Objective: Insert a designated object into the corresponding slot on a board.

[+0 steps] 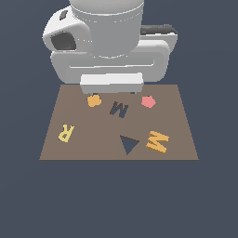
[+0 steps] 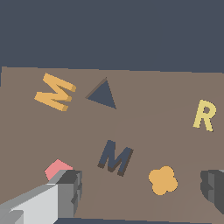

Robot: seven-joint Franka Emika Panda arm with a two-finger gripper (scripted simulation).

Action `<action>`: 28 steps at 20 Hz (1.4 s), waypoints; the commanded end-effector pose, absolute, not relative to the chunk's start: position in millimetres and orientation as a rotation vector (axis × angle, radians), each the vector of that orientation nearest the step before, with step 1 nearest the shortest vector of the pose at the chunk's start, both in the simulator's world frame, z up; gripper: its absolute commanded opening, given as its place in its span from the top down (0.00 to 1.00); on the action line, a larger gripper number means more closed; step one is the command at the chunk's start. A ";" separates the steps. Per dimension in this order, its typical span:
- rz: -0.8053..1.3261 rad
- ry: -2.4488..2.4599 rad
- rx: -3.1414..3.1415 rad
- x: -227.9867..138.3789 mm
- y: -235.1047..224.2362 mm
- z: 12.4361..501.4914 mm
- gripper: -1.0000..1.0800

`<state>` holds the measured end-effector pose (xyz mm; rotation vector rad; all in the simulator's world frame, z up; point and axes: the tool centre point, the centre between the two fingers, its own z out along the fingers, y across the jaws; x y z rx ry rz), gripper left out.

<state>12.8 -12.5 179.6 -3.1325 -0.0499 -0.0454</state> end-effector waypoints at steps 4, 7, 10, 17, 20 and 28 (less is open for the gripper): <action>-0.041 -0.213 -3.126 26.2 -6.0 167.7 0.04; -0.039 -0.339 -3.114 36.1 0.0 158.7 0.04; -0.036 -0.492 -3.094 47.5 8.5 147.7 0.04; -0.025 -0.950 -2.987 76.4 40.7 114.3 0.04; -0.020 -1.141 -2.921 85.4 56.9 100.1 0.04; -0.009 -1.521 -2.745 96.6 93.9 70.5 0.04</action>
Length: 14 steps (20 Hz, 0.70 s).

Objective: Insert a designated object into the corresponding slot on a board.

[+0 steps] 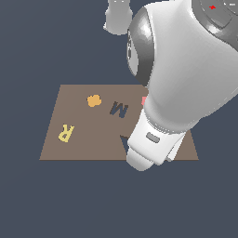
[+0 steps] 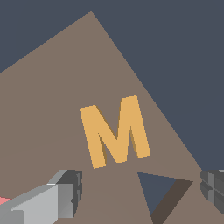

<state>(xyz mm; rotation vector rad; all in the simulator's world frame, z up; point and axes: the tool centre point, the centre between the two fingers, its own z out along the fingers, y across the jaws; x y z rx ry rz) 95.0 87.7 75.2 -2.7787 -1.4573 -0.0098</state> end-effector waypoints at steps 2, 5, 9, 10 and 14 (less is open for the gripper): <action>-0.007 -1.588 -2.708 97.4 101.0 65.1 0.04; -0.004 -1.669 -2.660 97.9 109.7 58.5 0.04; -0.001 -1.741 -2.615 97.7 117.5 52.6 0.04; -0.001 -1.752 -2.607 97.6 118.8 51.6 0.04; 0.000 -1.772 -2.594 97.2 121.1 50.0 0.04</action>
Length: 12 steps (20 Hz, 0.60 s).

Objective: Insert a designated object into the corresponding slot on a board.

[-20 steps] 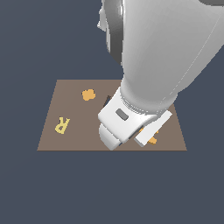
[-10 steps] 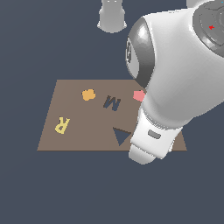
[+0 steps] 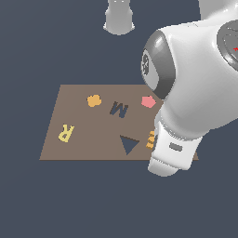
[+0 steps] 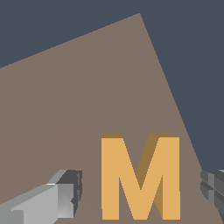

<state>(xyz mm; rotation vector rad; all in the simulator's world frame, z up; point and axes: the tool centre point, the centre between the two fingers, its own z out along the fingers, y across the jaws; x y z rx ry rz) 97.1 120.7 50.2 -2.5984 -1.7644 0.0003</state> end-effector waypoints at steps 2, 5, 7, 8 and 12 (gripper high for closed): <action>0.000 -1.767 -2.596 97.0 120.9 50.0 0.04; 0.000 -1.768 -2.596 97.0 121.1 46.4 0.04; 0.000 -1.769 -2.596 96.9 120.9 40.0 0.04; 0.000 -1.770 -2.595 96.9 121.0 36.4 0.04; 0.000 -1.771 -2.595 96.8 120.7 29.9 0.04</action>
